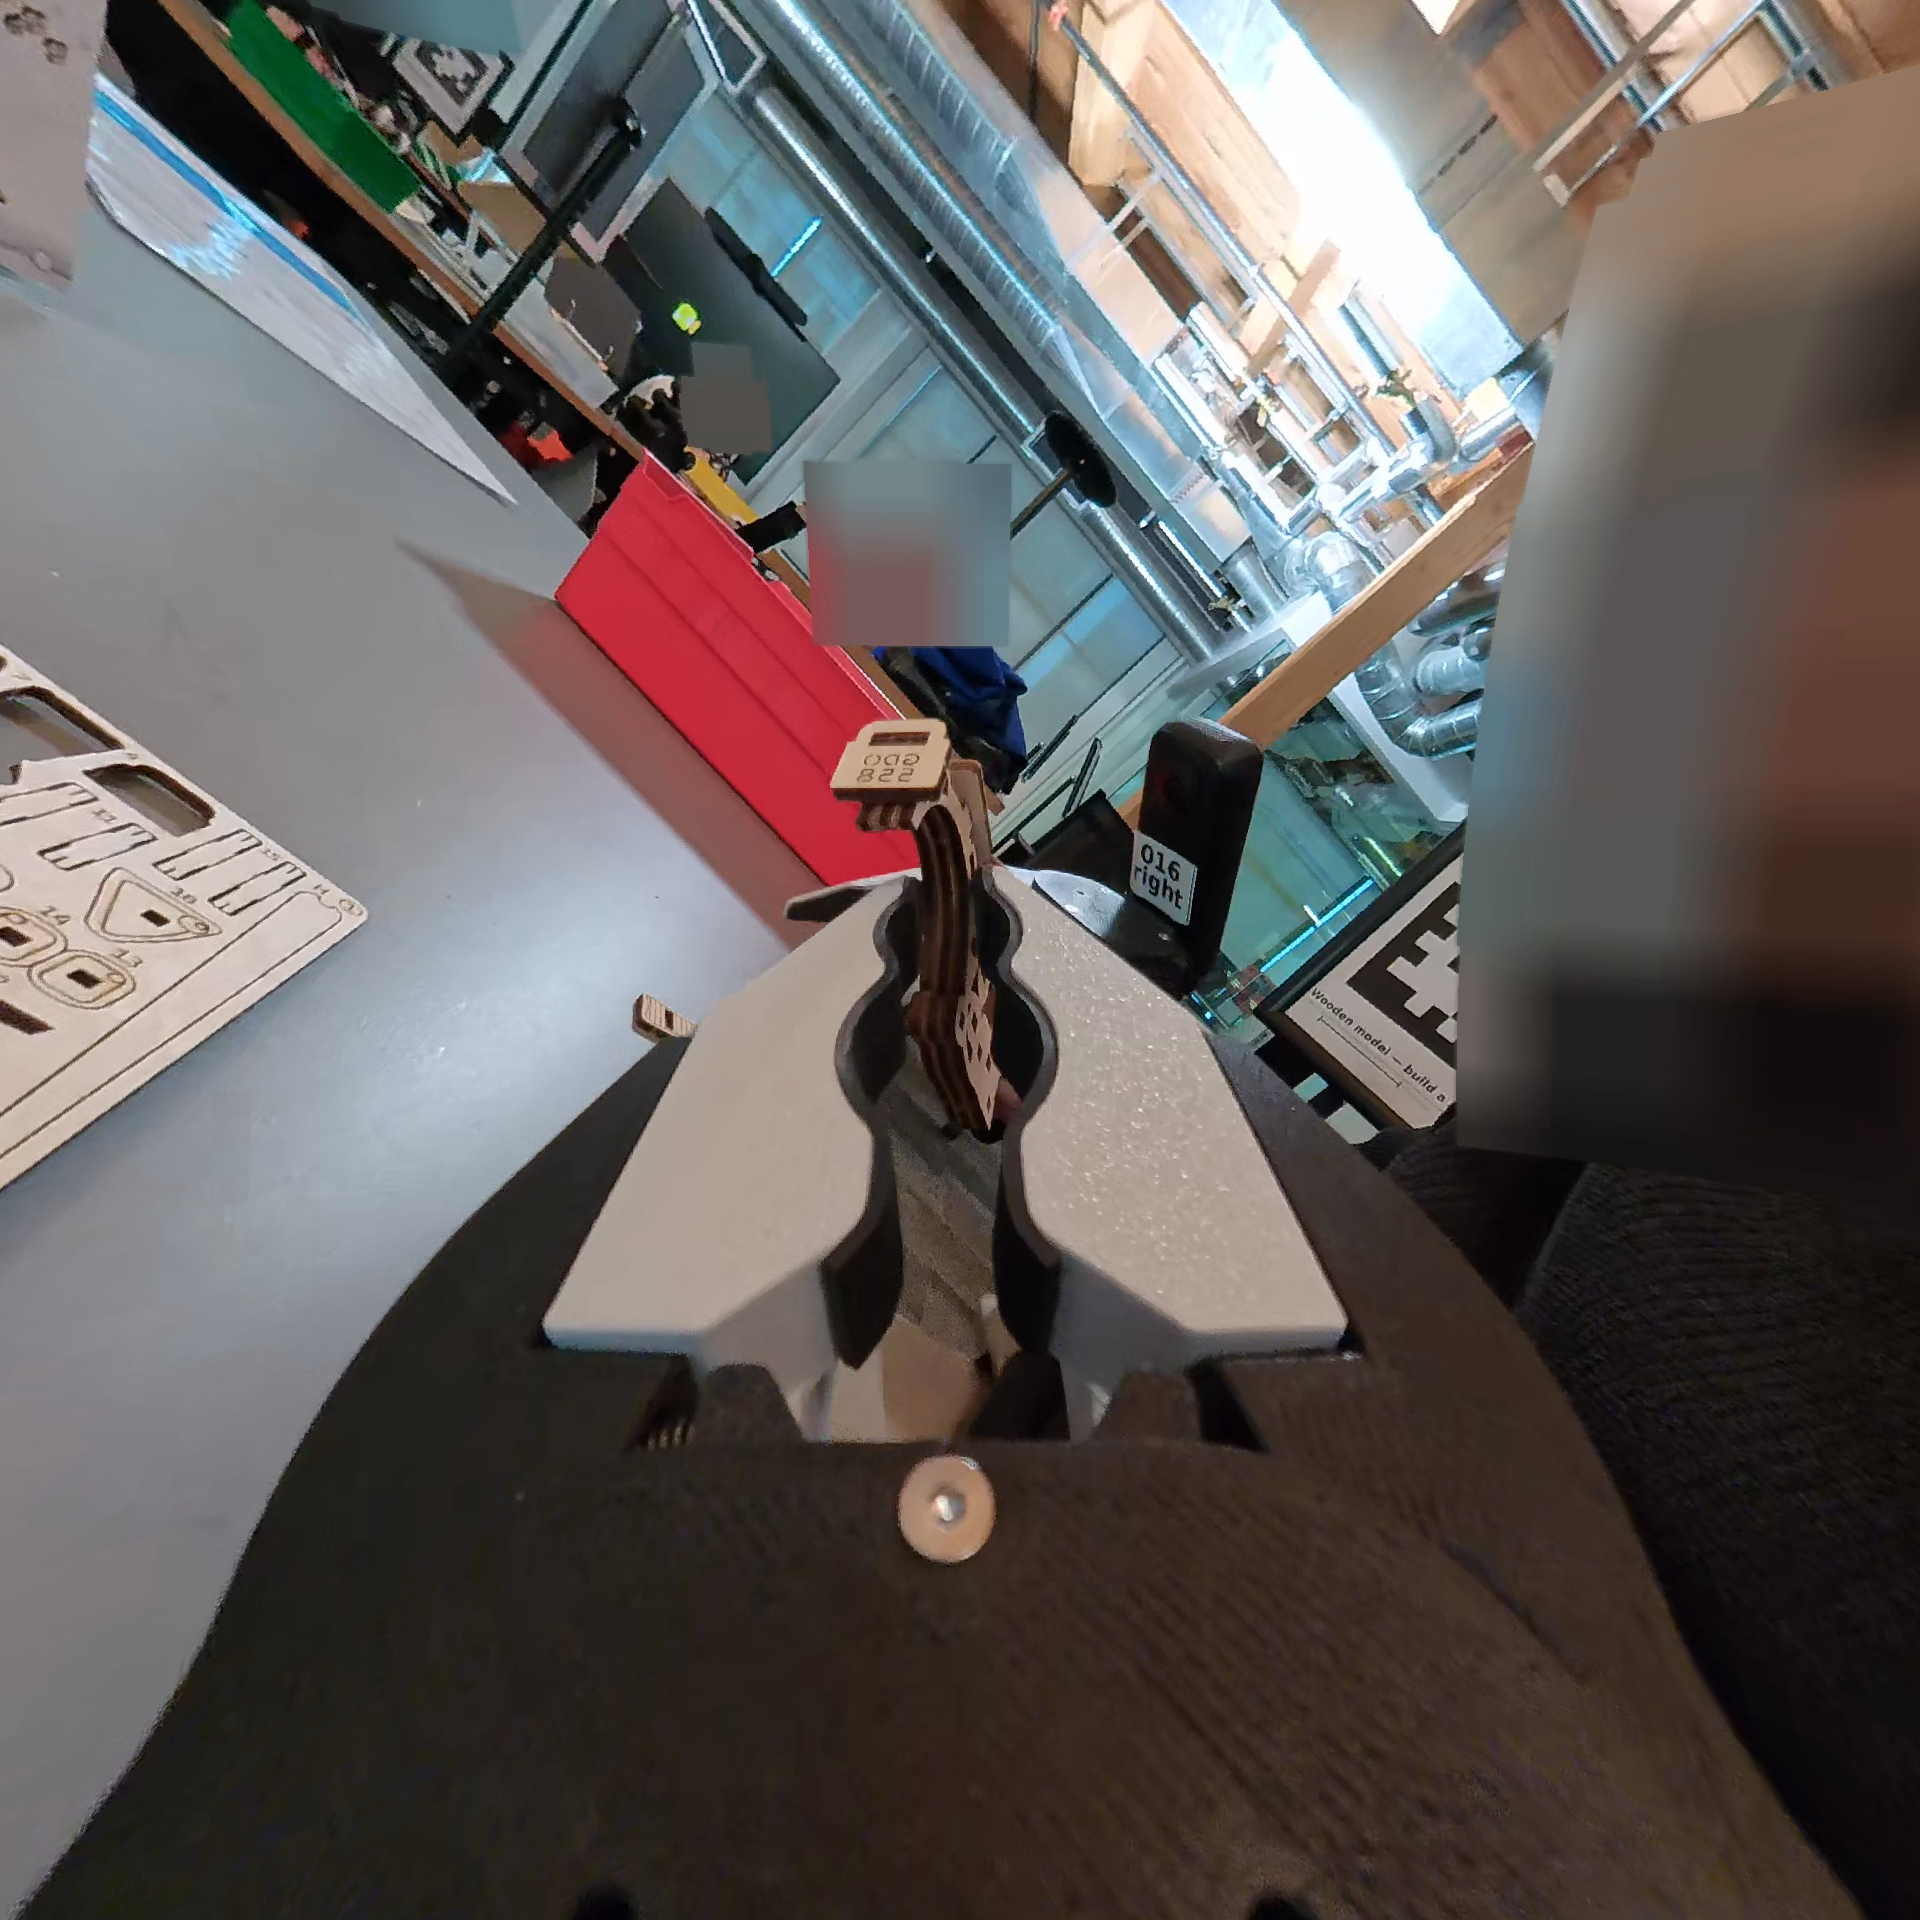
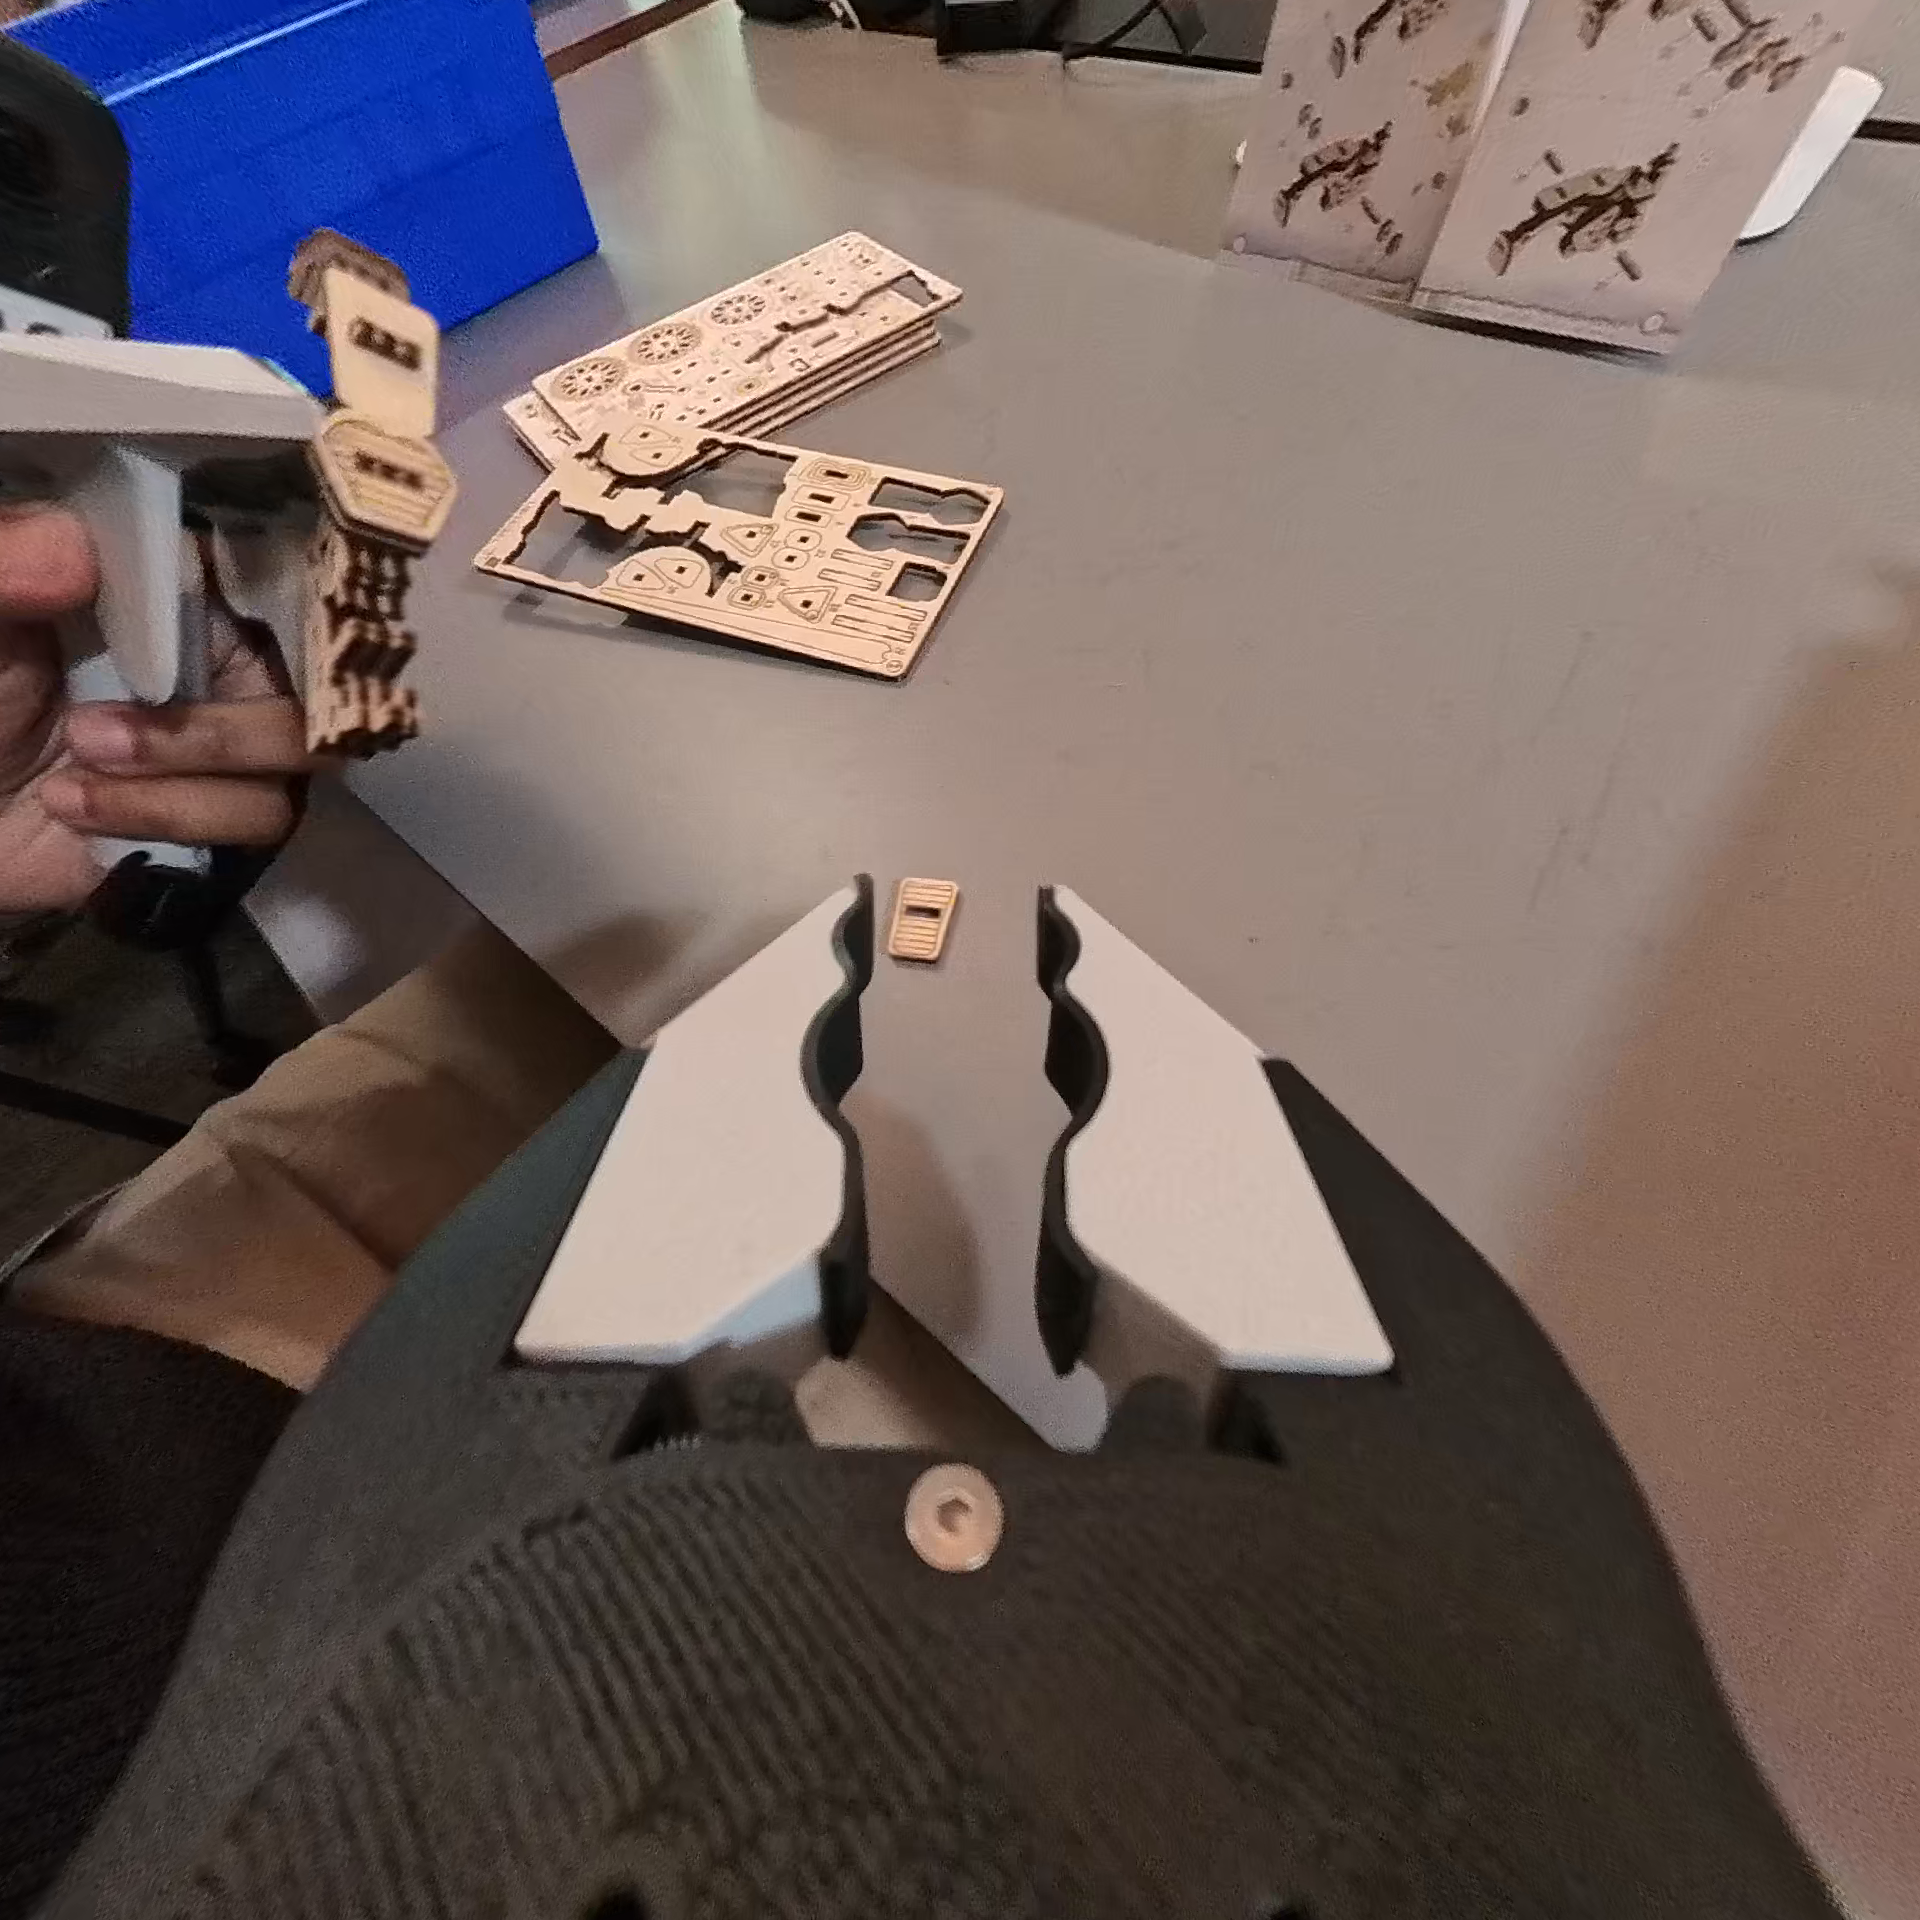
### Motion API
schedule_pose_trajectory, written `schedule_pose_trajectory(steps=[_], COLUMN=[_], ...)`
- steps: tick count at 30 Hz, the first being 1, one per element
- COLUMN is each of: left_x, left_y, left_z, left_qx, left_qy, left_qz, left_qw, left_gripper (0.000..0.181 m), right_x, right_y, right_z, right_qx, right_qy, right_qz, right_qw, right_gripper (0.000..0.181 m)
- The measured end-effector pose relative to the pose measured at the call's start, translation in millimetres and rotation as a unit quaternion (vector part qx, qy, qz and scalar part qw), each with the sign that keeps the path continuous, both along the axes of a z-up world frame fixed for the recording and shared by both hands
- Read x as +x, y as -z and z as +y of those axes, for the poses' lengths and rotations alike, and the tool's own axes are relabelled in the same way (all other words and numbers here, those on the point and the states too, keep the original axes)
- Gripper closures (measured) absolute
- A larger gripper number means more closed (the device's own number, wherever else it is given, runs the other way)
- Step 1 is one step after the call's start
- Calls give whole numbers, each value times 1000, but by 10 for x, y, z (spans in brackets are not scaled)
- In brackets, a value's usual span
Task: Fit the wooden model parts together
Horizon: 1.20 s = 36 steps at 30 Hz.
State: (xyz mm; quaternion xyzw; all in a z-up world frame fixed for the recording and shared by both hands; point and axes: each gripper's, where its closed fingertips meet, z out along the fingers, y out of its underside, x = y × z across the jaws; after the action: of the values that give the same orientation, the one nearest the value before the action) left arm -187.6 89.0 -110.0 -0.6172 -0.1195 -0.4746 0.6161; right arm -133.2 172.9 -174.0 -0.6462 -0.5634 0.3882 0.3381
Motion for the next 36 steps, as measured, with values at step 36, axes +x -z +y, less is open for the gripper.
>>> schedule_pose_trajectory(steps=[36], left_x=[568], left_y=[101], left_z=[613], left_qx=[8], left_qy=[110], left_qz=[166], left_qw=[980], left_gripper=[173], right_x=[56], right_y=[-838], right_z=[278], right_qx=[-247], right_qy=[-48], right_qz=[260], right_qw=[932], right_gripper=[168])
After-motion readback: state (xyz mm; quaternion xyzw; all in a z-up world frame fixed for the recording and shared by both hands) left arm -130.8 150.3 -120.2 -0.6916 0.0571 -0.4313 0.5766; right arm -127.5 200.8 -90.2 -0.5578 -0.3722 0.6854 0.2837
